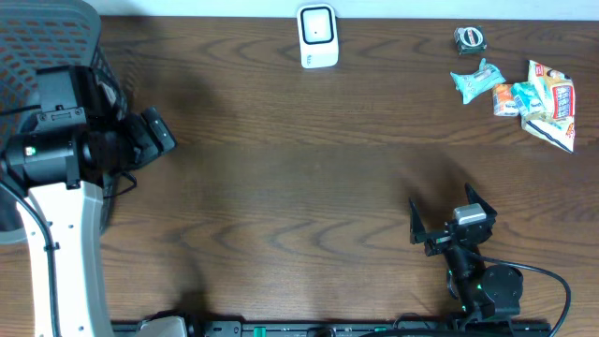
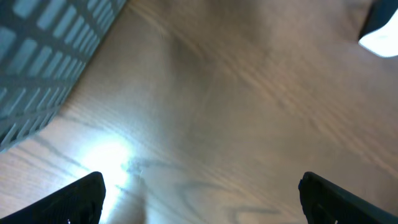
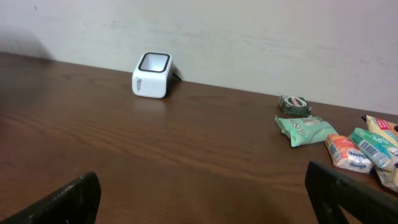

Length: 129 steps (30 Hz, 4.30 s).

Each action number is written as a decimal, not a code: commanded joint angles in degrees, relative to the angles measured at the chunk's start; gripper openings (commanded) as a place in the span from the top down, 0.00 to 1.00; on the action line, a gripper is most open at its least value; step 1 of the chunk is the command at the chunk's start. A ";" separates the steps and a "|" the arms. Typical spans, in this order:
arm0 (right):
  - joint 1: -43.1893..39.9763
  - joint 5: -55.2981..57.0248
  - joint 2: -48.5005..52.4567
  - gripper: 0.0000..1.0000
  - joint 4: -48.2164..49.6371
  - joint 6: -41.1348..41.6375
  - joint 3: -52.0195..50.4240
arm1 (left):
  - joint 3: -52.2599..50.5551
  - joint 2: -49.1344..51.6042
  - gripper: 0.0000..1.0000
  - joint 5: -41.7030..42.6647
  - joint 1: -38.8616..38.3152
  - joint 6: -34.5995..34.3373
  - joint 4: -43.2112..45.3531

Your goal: Scan the item barcode

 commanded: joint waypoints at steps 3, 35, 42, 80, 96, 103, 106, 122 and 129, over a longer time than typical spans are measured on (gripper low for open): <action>-0.35 0.22 -0.37 0.01 -0.31 0.66 -0.09 | -6.62 -2.23 0.02 0.37 -0.26 5.49 -0.42; -0.35 0.22 -0.37 0.01 -0.31 0.66 -0.09 | -48.85 -57.37 0.02 2.45 -11.52 13.05 20.87; -0.35 0.24 -0.37 0.01 -0.31 0.66 -0.09 | -53.42 -61.66 0.02 2.49 -11.52 13.07 29.00; -0.35 0.22 -0.37 0.01 -0.31 0.66 -0.09 | -85.02 -76.41 0.02 3.19 -7.65 13.05 77.22; -0.35 0.22 -0.37 0.01 -0.31 0.66 -0.09 | -85.02 -76.39 0.02 0.28 -7.58 13.07 65.51; -0.35 0.24 -0.37 0.01 -0.31 0.66 -0.09 | -85.02 -76.39 0.02 0.28 -7.58 13.38 65.42; -0.35 0.22 -0.37 0.01 -0.31 0.66 -0.09 | -85.02 -76.39 0.02 0.31 -7.58 14.47 65.42; -0.35 0.22 -0.37 0.01 -0.31 0.66 -0.09 | -85.02 -76.39 0.02 0.31 -9.31 18.21 65.35; -0.35 0.22 -0.37 0.01 -0.31 0.66 -0.09 | -85.02 -76.39 0.02 0.26 -9.31 18.23 65.33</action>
